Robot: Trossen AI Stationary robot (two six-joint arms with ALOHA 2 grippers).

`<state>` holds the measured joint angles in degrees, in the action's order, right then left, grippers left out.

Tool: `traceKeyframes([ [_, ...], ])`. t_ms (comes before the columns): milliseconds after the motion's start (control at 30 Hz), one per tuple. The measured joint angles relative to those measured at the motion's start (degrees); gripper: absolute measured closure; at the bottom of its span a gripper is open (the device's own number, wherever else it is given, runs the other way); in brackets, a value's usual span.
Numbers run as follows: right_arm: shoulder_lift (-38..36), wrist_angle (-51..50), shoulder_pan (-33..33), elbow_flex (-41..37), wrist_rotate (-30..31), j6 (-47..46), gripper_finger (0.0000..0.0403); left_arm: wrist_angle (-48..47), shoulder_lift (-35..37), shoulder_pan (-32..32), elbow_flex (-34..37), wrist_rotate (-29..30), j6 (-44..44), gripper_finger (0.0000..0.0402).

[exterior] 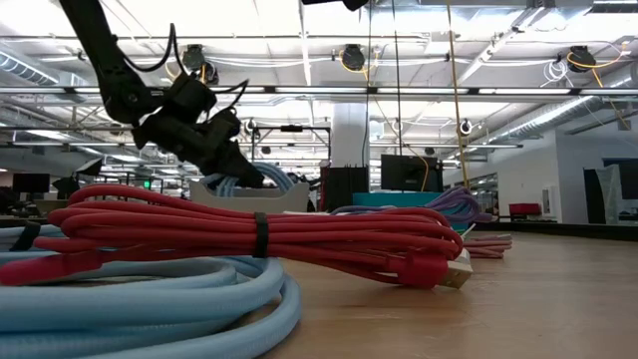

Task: Pick & Place USB Port
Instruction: Put the right blue hdmi cable into the gray bin

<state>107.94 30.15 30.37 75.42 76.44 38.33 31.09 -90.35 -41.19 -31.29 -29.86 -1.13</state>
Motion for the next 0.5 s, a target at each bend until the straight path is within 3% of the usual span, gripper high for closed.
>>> traceKeyframes([
  [267,0.00,-0.02,0.00,0.00,0.02,0.00,0.0206,0.18,3.41,2.41,0.00,8.87,-0.07,0.0204],
  [500,0.00,-0.07,0.00,0.00,0.02,-0.16,0.0206,-6.75,10.96,3.25,0.00,16.43,-1.75,0.0193],
])
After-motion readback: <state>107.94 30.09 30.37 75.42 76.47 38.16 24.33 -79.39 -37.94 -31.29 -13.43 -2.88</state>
